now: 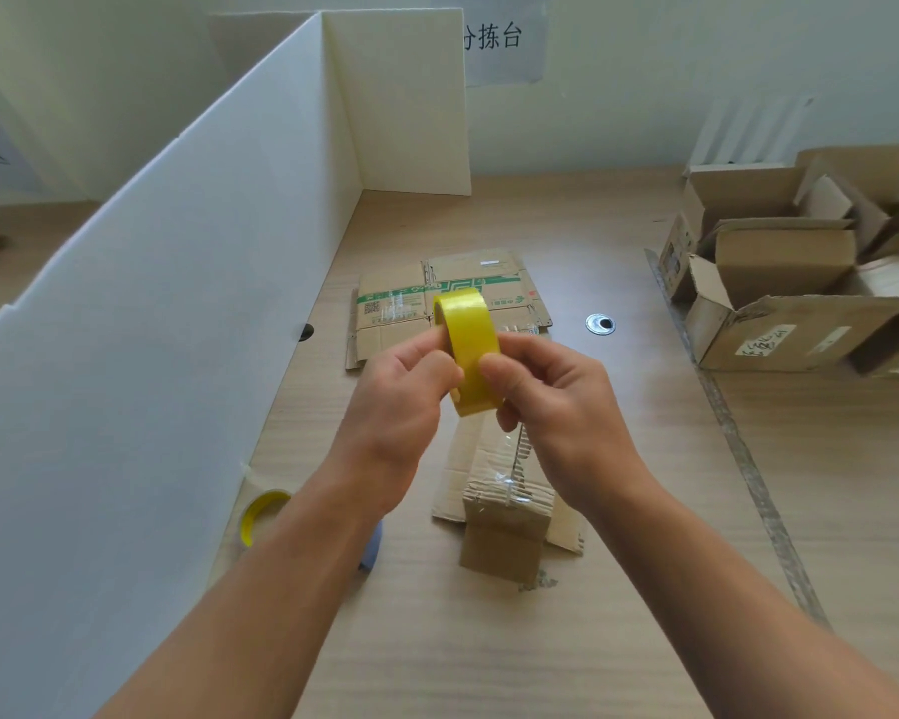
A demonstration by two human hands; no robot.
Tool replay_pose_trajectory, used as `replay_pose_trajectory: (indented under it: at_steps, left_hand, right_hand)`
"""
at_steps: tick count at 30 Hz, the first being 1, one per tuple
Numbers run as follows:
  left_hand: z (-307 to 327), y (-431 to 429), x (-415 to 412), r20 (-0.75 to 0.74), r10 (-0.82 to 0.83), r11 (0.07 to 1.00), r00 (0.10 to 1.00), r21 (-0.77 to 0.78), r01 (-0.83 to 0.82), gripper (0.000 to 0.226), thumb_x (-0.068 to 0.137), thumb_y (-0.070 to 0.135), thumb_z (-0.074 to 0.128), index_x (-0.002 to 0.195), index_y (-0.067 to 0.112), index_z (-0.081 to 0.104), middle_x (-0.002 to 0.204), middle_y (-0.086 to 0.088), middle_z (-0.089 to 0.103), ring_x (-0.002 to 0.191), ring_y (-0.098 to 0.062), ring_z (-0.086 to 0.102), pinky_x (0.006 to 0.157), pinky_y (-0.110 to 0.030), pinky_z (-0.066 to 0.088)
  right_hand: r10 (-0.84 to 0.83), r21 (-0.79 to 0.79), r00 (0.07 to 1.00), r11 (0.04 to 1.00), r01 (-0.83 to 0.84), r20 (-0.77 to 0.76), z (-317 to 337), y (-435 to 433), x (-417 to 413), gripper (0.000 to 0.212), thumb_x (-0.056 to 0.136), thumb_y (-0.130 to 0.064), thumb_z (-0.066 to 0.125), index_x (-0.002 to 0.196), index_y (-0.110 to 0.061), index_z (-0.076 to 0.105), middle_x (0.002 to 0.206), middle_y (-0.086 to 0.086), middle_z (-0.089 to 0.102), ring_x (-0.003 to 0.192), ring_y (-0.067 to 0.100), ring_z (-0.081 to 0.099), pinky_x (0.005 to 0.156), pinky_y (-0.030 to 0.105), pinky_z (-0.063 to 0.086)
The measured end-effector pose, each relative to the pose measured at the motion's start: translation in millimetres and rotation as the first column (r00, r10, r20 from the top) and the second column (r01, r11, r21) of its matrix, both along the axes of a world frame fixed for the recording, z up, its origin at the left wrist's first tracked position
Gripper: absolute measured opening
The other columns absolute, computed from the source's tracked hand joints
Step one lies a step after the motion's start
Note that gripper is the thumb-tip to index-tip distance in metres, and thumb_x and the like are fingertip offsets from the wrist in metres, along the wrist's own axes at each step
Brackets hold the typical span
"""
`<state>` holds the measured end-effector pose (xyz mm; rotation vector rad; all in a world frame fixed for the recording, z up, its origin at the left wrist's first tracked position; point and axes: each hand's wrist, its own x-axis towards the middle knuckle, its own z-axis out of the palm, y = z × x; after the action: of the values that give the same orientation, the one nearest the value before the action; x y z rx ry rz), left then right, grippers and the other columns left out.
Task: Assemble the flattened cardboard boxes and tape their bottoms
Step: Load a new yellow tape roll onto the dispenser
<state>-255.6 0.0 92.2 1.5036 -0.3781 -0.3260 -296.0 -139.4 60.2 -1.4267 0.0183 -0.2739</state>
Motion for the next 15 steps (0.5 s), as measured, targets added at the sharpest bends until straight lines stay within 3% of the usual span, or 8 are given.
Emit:
replay_pose_trajectory:
  at_steps: [1, 3, 9, 10, 12, 15]
  left_hand:
    - [-1, 0, -2, 0.058, -0.017, 0.999, 0.998, 0.038, 0.015, 0.039, 0.087, 0.007, 0.045, 0.107, 0.026, 0.073, 0.105, 0.007, 0.074, 0.106, -0.004, 0.065, 0.089, -0.022, 0.053]
    - [-2, 1, -4, 0.111, -0.031, 0.998, 0.993, 0.054, 0.025, 0.049, 0.091, -0.001, 0.043, 0.106, 0.036, 0.071, 0.104, 0.018, 0.073, 0.102, 0.003, 0.065, 0.081, -0.011, 0.049]
    - [-4, 2, -7, 0.176, -0.057, 0.997, 0.983, 0.052, 0.049, 0.042, 0.089, 0.013, 0.047, 0.121, 0.035, 0.063, 0.112, 0.015, 0.072, 0.108, 0.000, 0.064, 0.085, -0.013, 0.049]
    - [-5, 2, -7, 0.187, -0.045, 0.997, 0.981, 0.074, 0.032, 0.041, 0.090, 0.014, 0.047, 0.119, 0.038, 0.063, 0.109, 0.014, 0.073, 0.106, -0.001, 0.065, 0.084, -0.013, 0.049]
    - [-6, 1, -6, 0.159, -0.025, 0.995, 0.987, 0.099, 0.009, 0.037, 0.090, 0.018, 0.047, 0.114, 0.040, 0.066, 0.106, 0.009, 0.074, 0.101, -0.009, 0.068, 0.084, -0.021, 0.054]
    - [-6, 3, -3, 0.051, 0.023, 0.998, 0.998, 0.065, -0.026, 0.032, 0.086, 0.023, 0.050, 0.103, 0.037, 0.073, 0.098, 0.001, 0.075, 0.092, -0.018, 0.071, 0.078, -0.030, 0.059]
  right_hand:
    - [-0.018, 0.038, 1.000, 0.999, 0.018, -0.017, 3, 0, 2, 0.018, 0.088, -0.032, 0.068, 0.100, -0.023, 0.078, 0.084, -0.007, 0.071, 0.062, 0.010, 0.054, 0.053, 0.024, 0.045]
    - [-0.027, 0.075, 0.999, 0.997, 0.030, -0.039, 8, -1, 5, 0.019, 0.087, -0.034, 0.068, 0.097, -0.021, 0.078, 0.085, -0.002, 0.070, 0.061, 0.012, 0.054, 0.051, 0.024, 0.044]
    - [-0.003, 0.193, 0.993, 0.981, 0.026, -0.118, 14, 2, 6, 0.012, 0.091, -0.026, 0.071, 0.091, -0.014, 0.073, 0.097, 0.017, 0.070, 0.074, 0.021, 0.061, 0.049, 0.025, 0.046]
    - [-0.027, 0.153, 0.993, 0.987, 0.045, -0.117, 15, 2, 5, 0.014, 0.091, -0.027, 0.071, 0.090, -0.013, 0.072, 0.096, 0.018, 0.070, 0.075, 0.022, 0.062, 0.050, 0.026, 0.046]
    - [-0.144, -0.093, 0.986, 0.986, 0.137, -0.077, 16, 2, 5, 0.021, 0.090, -0.035, 0.072, 0.085, -0.015, 0.070, 0.089, 0.014, 0.066, 0.074, 0.019, 0.060, 0.055, 0.031, 0.047]
    - [-0.283, -0.433, 0.959, 0.862, 0.263, 0.020, 19, -5, 9, 0.027, 0.085, -0.052, 0.072, 0.096, -0.029, 0.063, 0.104, -0.001, 0.056, 0.088, 0.012, 0.058, 0.070, 0.027, 0.049]
